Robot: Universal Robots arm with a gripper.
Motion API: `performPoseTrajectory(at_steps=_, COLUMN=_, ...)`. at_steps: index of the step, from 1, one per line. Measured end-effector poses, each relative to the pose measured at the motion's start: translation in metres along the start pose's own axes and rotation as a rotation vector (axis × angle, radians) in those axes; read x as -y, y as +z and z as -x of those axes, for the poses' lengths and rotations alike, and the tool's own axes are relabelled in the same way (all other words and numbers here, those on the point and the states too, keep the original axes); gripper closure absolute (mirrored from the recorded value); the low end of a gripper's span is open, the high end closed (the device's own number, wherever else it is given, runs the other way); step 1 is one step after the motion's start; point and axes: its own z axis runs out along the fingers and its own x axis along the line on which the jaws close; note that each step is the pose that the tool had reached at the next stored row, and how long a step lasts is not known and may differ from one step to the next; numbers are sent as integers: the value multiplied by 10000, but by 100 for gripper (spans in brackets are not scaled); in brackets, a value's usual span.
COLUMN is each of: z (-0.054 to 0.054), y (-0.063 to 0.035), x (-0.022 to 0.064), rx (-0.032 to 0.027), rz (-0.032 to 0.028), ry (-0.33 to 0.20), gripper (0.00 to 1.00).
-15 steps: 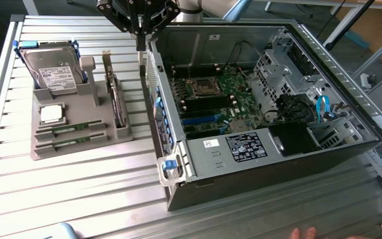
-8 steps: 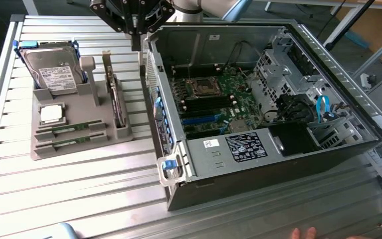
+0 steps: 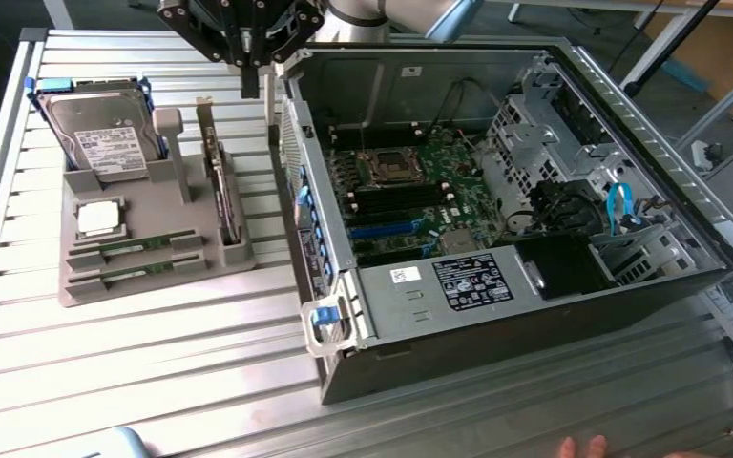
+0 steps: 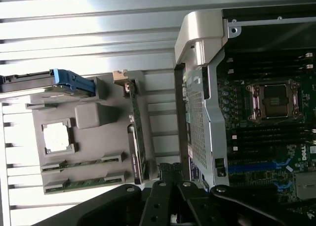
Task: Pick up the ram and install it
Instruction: 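Reach for the ram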
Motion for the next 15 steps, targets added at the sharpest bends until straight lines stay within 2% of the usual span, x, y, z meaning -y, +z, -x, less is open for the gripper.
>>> performPoseTrajectory(at_steps=15, z=-243, y=-7, x=18, rx=0, rz=0, ry=0, gripper=89)
